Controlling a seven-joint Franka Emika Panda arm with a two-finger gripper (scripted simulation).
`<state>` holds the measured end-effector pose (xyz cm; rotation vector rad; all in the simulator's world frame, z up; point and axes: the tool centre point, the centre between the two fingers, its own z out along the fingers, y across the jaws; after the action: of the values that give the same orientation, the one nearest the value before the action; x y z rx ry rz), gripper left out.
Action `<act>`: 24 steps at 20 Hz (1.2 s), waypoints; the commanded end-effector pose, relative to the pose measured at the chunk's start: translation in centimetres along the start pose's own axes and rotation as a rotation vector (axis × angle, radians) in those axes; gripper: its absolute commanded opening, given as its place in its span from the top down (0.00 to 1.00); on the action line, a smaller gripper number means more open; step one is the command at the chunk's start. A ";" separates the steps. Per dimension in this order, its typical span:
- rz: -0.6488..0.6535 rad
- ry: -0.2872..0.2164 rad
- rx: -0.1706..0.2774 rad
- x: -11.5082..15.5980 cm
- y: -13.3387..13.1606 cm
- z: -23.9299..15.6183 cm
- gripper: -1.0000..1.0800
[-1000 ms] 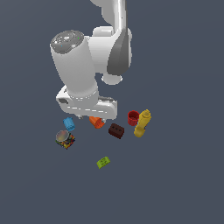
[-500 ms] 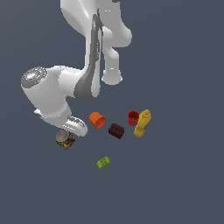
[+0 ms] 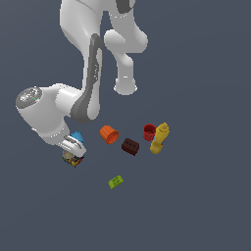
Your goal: Pick up a designated object from a clutter of objects.
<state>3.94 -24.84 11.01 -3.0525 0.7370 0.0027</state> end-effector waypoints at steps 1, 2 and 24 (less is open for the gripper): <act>0.004 0.002 -0.001 0.1 0.3 0.2 0.04; 0.002 0.000 -0.001 0.0 0.1 0.1 0.04; 0.005 0.002 -0.001 0.1 0.3 5.2 1.00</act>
<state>3.87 -25.10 5.87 -3.0519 0.7436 0.0016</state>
